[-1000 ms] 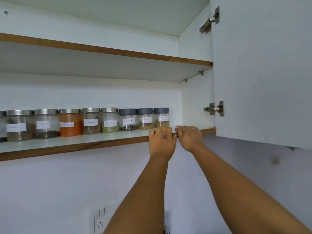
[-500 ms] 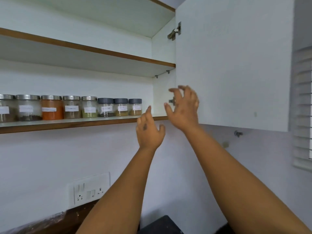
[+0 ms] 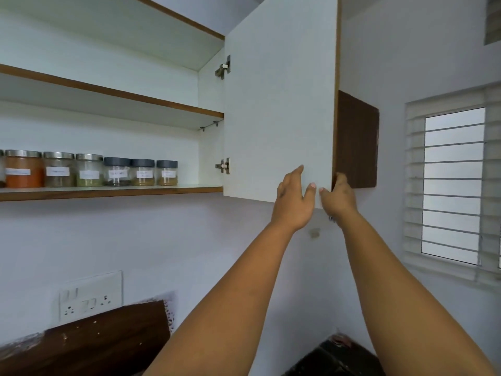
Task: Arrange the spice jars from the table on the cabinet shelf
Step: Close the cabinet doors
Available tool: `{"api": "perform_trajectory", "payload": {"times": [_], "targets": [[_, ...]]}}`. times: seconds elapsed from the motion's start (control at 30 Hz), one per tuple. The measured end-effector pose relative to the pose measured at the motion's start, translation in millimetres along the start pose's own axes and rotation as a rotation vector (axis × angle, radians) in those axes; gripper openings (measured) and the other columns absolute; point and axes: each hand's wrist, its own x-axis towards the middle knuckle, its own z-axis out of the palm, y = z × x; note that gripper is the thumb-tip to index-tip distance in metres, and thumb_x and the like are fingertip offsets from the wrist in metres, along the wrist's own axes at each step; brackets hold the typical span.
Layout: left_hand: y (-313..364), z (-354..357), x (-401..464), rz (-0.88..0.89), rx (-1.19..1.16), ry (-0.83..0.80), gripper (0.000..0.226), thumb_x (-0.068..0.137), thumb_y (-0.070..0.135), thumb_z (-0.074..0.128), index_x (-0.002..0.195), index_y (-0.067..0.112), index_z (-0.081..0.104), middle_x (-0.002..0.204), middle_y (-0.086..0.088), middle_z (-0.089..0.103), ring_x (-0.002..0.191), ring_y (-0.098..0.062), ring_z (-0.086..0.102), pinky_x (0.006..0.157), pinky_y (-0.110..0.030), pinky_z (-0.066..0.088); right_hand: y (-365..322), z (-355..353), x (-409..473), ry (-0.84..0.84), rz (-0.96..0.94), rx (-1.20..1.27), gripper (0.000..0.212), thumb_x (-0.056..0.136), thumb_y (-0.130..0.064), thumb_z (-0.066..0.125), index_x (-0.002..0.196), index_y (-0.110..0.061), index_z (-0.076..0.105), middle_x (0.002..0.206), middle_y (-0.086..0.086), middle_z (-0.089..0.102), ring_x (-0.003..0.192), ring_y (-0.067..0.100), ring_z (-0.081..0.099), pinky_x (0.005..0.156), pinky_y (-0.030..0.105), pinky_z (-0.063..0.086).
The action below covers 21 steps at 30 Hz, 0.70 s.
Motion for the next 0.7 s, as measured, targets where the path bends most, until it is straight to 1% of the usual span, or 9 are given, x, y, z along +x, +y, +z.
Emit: {"api": "perform_trajectory", "payload": {"times": [0.17,0.23,0.3,0.37,0.43,0.53,0.6,0.67,0.7], "targets": [[0,1,-14,-0.047,-0.056,0.076,0.049,0.102,0.034,0.042,0.149,0.024,0.031,0.152,0.001,0.033,0.138,-0.018,0.037,0.111,-0.036,0.037,-6,3,-25,-0.017,-0.121,0.015,0.045,0.098,-0.025,0.053,0.137,-0.011,0.038,0.125,0.012,0.060,0.109,0.031,0.060,0.085,0.036,0.050],[-1,-12,-20,0.003,-0.075,0.161,0.044,0.100,0.032,0.047,0.143,0.022,0.040,0.145,0.002,0.041,0.127,-0.015,0.049,0.103,-0.031,0.045,-20,16,-45,-0.007,-0.201,0.049,0.031,0.098,-0.027,0.047,0.125,-0.012,0.044,0.114,0.011,0.064,0.097,0.029,0.061,0.075,0.033,0.048],[-6,-33,-23,0.052,-0.064,0.291,0.036,0.097,0.029,0.054,0.132,0.022,0.050,0.134,0.004,0.050,0.111,-0.012,0.059,0.089,-0.025,0.050,-38,33,-69,-0.011,-0.249,0.118,0.014,0.100,-0.026,0.037,0.107,-0.016,0.043,0.107,0.010,0.065,0.087,0.027,0.059,0.069,0.031,0.042],[-14,-62,-24,0.062,-0.081,0.414,0.029,0.093,0.028,0.059,0.121,0.022,0.055,0.125,0.003,0.056,0.102,-0.012,0.063,0.082,-0.026,0.053,-59,54,-91,0.002,-0.340,0.136,0.012,0.101,-0.027,0.033,0.097,-0.018,0.041,0.103,0.012,0.064,0.086,0.029,0.060,0.067,0.033,0.044],[-27,-94,-29,0.065,-0.043,0.504,0.026,0.090,0.030,0.061,0.115,0.023,0.056,0.117,0.002,0.061,0.099,-0.014,0.064,0.081,-0.028,0.056,-77,79,-108,0.033,-0.449,0.085,0.017,0.101,-0.028,0.035,0.100,-0.015,0.045,0.103,0.011,0.063,0.088,0.030,0.062,0.070,0.038,0.051],[-42,-137,-45,0.087,0.107,0.576,0.024,0.088,0.030,0.064,0.106,0.019,0.052,0.104,0.001,0.062,0.088,-0.011,0.064,0.071,-0.020,0.052,-95,119,-124,0.069,-0.561,0.078,0.021,0.101,-0.026,0.040,0.114,-0.014,0.051,0.108,0.009,0.059,0.093,0.023,0.061,0.071,0.031,0.054],[-49,-159,-54,0.081,0.233,0.603,0.024,0.089,0.029,0.065,0.103,0.018,0.049,0.100,0.000,0.061,0.084,-0.011,0.062,0.068,-0.017,0.050,-104,143,-131,0.031,-0.583,0.239,0.026,0.101,-0.028,0.036,0.117,-0.015,0.052,0.112,0.003,0.055,0.098,0.021,0.058,0.073,0.030,0.054],[-58,-178,-60,0.065,0.383,0.614,0.024,0.090,0.024,0.065,0.107,0.018,0.051,0.105,0.002,0.059,0.088,-0.009,0.060,0.073,-0.018,0.050,-116,167,-135,-0.101,-0.482,0.489,0.034,0.102,-0.032,0.030,0.127,-0.020,0.048,0.121,-0.006,0.051,0.109,0.020,0.056,0.082,0.028,0.052],[-63,-188,-62,0.066,0.456,0.625,0.025,0.090,0.020,0.065,0.111,0.018,0.053,0.109,0.004,0.056,0.091,-0.009,0.059,0.076,-0.019,0.052,-121,181,-136,-0.163,-0.463,0.546,0.038,0.102,-0.034,0.029,0.135,-0.023,0.042,0.130,-0.006,0.049,0.117,0.019,0.053,0.090,0.030,0.050]]}}
